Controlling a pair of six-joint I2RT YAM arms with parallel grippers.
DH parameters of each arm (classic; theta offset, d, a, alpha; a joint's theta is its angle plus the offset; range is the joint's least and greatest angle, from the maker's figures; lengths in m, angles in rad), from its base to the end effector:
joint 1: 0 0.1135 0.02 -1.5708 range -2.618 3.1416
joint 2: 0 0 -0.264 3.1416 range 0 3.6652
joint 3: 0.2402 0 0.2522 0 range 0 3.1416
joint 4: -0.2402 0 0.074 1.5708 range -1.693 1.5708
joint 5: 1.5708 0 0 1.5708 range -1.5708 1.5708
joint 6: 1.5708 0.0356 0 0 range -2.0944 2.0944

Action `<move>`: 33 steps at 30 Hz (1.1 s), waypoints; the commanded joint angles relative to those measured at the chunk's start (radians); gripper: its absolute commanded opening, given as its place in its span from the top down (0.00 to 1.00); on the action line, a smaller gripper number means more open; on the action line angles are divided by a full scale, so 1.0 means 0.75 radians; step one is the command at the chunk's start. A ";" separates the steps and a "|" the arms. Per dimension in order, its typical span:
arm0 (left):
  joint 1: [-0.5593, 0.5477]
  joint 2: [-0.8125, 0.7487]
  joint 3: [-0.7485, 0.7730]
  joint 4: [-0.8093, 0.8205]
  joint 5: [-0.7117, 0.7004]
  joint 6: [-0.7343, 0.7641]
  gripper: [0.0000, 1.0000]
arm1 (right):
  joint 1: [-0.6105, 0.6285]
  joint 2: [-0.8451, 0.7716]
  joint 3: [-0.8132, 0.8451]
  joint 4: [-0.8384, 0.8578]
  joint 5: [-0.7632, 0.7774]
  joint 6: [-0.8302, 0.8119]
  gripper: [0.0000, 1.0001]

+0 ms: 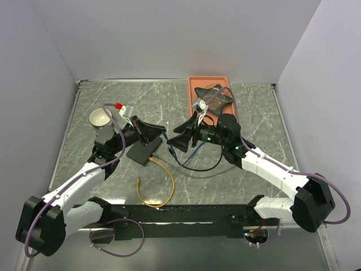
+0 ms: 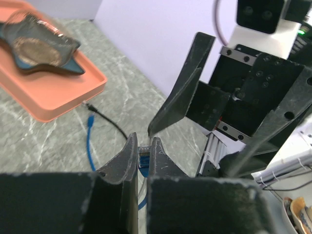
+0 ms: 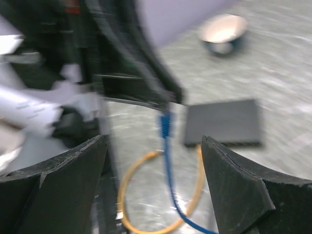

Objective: Insert the plug into the switch port

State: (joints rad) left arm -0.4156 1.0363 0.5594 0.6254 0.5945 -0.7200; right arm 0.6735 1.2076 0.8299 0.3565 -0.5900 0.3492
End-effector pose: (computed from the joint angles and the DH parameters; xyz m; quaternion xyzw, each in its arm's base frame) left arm 0.2051 -0.1123 0.2969 0.1247 0.6505 -0.5507 0.5079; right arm 0.2062 0.1899 0.3235 -0.3111 0.6419 0.5087 0.4821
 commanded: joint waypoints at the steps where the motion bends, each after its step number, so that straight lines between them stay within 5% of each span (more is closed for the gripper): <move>1: -0.004 -0.075 -0.020 0.219 0.089 -0.009 0.99 | -0.008 0.059 0.006 0.265 -0.312 0.144 0.15; 6: -0.004 -0.128 -0.044 0.283 0.126 -0.022 0.99 | -0.014 0.106 0.027 0.296 -0.346 0.174 0.19; 19: -0.006 -0.114 -0.030 0.342 0.240 -0.046 0.99 | -0.037 0.165 0.000 0.519 -0.410 0.352 0.46; 33: -0.008 -0.099 -0.026 0.346 0.236 -0.056 0.99 | -0.037 0.180 0.016 0.506 -0.426 0.357 0.76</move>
State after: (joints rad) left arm -0.4168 0.9539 0.5312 0.8089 0.7479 -0.7506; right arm 0.6518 1.3315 0.8299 0.6712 -0.8829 0.6128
